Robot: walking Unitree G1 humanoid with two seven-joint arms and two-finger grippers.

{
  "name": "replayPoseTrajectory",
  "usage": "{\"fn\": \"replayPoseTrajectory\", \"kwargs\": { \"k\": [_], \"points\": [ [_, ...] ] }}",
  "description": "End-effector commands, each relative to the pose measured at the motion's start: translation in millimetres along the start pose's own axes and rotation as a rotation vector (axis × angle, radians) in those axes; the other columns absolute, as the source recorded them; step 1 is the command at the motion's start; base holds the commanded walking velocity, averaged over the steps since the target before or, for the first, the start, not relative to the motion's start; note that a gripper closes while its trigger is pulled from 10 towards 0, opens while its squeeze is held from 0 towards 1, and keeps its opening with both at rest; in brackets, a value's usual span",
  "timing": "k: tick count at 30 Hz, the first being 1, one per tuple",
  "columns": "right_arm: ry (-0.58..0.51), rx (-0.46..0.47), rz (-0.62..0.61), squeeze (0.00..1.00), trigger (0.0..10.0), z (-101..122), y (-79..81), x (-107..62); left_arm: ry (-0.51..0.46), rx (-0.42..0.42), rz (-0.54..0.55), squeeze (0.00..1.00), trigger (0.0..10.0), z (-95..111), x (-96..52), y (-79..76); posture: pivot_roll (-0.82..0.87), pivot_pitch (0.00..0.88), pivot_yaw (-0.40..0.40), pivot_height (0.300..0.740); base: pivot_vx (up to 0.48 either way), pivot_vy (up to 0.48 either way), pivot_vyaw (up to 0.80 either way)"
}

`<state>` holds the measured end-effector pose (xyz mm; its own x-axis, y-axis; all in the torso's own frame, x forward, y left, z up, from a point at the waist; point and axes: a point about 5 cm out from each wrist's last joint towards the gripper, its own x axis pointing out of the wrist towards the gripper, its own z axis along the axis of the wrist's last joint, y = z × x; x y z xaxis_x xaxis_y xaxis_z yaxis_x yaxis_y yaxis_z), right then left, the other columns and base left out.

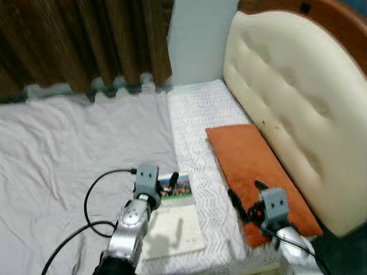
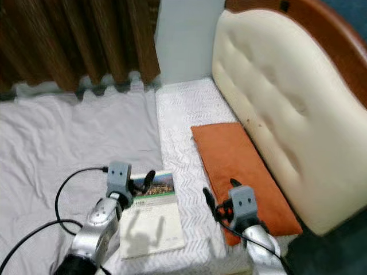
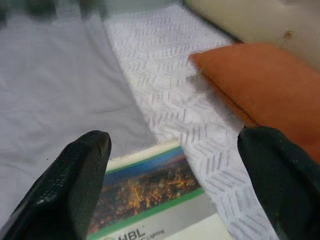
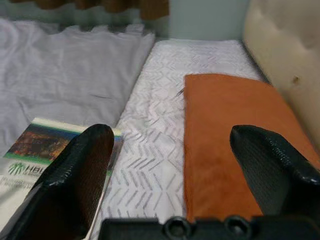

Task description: Clean up the room

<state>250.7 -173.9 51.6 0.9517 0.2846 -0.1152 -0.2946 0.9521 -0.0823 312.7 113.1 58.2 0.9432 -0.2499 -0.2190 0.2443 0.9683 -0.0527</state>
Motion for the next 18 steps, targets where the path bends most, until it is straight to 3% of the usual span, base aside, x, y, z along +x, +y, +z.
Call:
{"fn": "replayPoseTrajectory", "kwargs": {
  "k": [1, 4, 5, 6, 8, 13, 16, 18],
  "points": [
    [0.045, 0.029, 0.039, 0.00, 10.0, -8, 10.2, -11.4, 0.136, -0.050, 0.051, 0.00, 10.0, -31, -2.7, 13.4, -0.11, 0.256, -0.018, 0.740, 0.000, 0.000, 0.00],
    [0.077, 0.033, 0.053, 0.00, 10.0, -11, 15.0, -29.5, 0.164, -0.086, 0.131, 0.00, 10.0, -36, -2.8, 33.0, -0.17, 0.356, -0.040, 0.740, 0.000, 0.000, 0.00],
    [0.077, 0.033, 0.053, 0.00, 10.0, -11, 15.0, -29.5, 0.164, -0.086, 0.131, 0.00, 10.0, -36, -2.8, 33.0, -0.17, 0.356, -0.040, 0.740, 0.000, 0.000, 0.00],
    [0.087, 0.026, 0.061, 0.00, 10.0, -8, 15.9, -42.1, 0.160, -0.098, 0.169, 0.00, 10.0, -36, -4.8, 44.4, -0.21, 0.436, -0.062, 0.740, 0.000, 0.000, 0.00],
    [0.112, 0.022, 0.063, 0.00, 10.0, -10, 15.8, -52.4, 0.176, -0.098, 0.209, 0.00, 10.0, -40, -8.6, 54.2, -0.22, 0.472, -0.073, 0.740, 0.000, 0.000, 0.00],
    [0.135, 0.021, 0.063, 0.00, 10.0, -9, 17.3, -64.7, 0.172, -0.034, 0.254, 0.00, 10.0, -44, -14.5, 62.7, -0.23, 0.524, -0.083, 0.740, 0.000, 0.000, 0.00],
    [0.153, 0.035, 0.062, 0.00, 10.0, -10, 20.2, -70.3, 0.157, 0.080, 0.425, 0.00, 10.0, -47, -27.5, 85.5, -0.21, 0.525, -0.082, 0.740, 0.000, 0.000, 0.00],
    [0.166, 0.042, 0.067, 0.00, 10.0, -10, 23.7, -72.9, 0.134, 0.120, 0.466, 0.00, 10.0, -49, -35.5, 91.5, -0.21, 0.523, -0.082, 0.740, 0.000, 0.000, 0.00]
  ]
}}
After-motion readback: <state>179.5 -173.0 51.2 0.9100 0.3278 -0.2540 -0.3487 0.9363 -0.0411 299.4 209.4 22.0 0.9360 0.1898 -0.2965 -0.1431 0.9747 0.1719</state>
